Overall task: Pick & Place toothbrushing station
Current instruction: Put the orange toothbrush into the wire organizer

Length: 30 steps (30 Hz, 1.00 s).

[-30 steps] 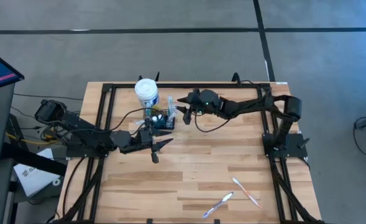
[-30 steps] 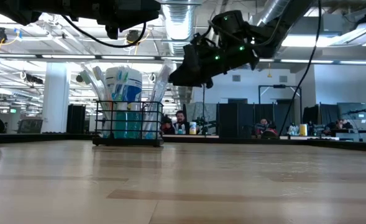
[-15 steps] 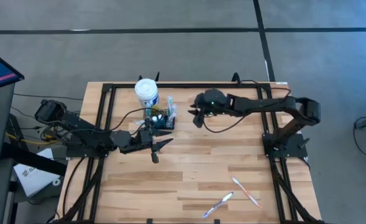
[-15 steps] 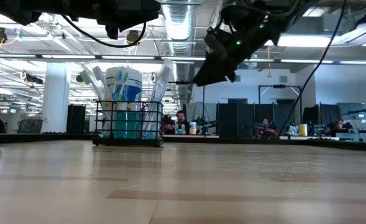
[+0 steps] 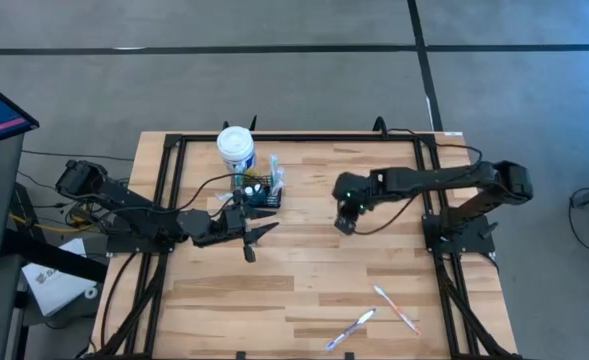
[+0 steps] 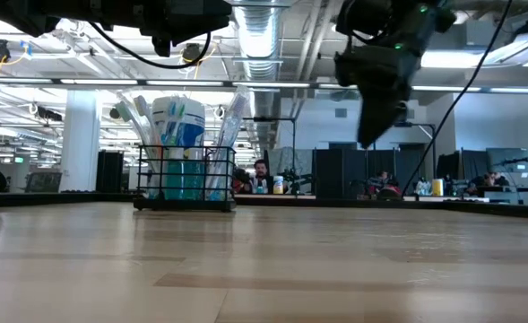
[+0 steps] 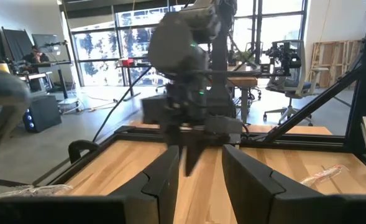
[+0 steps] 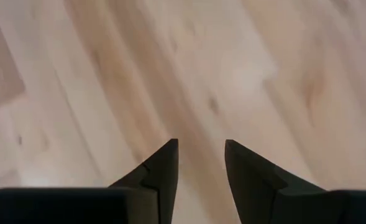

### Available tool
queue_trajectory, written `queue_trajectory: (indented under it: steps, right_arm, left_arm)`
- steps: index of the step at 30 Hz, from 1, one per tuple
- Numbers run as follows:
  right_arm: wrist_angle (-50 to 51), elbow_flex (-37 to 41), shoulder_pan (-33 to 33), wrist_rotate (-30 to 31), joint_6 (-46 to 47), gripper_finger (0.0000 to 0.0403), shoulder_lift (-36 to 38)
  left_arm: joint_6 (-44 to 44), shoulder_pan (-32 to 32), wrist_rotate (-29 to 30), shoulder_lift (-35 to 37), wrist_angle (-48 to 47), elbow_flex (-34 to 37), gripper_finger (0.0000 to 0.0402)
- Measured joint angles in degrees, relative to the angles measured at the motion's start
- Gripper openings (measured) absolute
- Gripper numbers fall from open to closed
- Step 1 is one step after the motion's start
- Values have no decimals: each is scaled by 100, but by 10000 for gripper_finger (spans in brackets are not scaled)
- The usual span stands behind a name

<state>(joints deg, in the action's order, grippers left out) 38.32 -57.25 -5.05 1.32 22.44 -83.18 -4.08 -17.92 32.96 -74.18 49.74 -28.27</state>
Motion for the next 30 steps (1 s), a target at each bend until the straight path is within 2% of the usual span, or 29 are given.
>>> queue_trajectory:
  steps: [10,17,30]
  right_arm:
    - [1030,0,966,-443,1128,122,-39]
    - [1565,0,1664,-461,1944,121,-39]
    - [1654,0,3016,-455,3661,118,-39]
  left_arm:
    - [0,1,1,0,0,-1,117]
    - [0,1,1,0,-1,-1,117]
    - [2,-1,-1,-1,-9,-2,117]
